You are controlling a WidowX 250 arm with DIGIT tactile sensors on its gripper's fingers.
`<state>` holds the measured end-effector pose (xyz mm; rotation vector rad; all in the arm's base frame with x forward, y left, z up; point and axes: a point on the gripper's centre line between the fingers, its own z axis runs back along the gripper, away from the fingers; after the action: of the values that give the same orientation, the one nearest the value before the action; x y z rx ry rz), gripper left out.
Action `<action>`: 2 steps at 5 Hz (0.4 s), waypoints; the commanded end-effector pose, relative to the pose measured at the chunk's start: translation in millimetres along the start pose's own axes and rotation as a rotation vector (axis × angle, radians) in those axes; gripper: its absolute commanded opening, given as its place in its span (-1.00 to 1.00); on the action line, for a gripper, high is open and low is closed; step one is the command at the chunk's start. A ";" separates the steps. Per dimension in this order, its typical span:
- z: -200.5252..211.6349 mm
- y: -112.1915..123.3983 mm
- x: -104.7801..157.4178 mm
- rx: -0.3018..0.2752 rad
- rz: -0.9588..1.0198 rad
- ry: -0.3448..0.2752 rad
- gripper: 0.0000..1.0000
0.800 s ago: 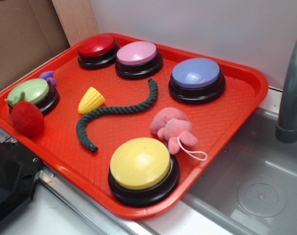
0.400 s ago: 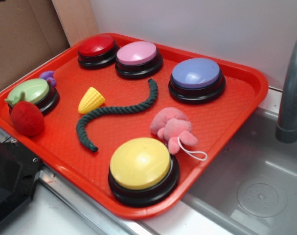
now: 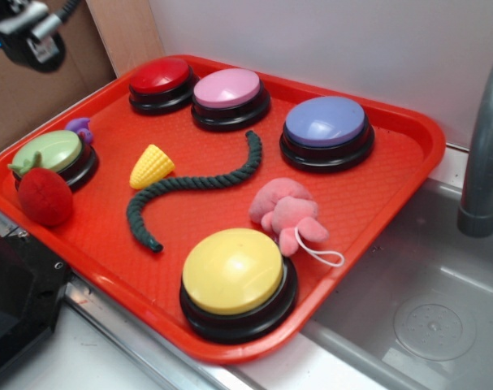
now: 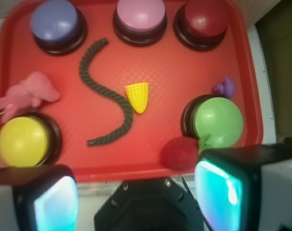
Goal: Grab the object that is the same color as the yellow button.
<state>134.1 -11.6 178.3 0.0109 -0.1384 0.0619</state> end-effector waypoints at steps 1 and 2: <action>-53.0 7.1 25.1 -0.039 0.067 -0.010 1.00; -80.1 10.2 29.8 -0.032 0.095 0.012 1.00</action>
<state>170.3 0.0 97.5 -0.0264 -0.1031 0.1573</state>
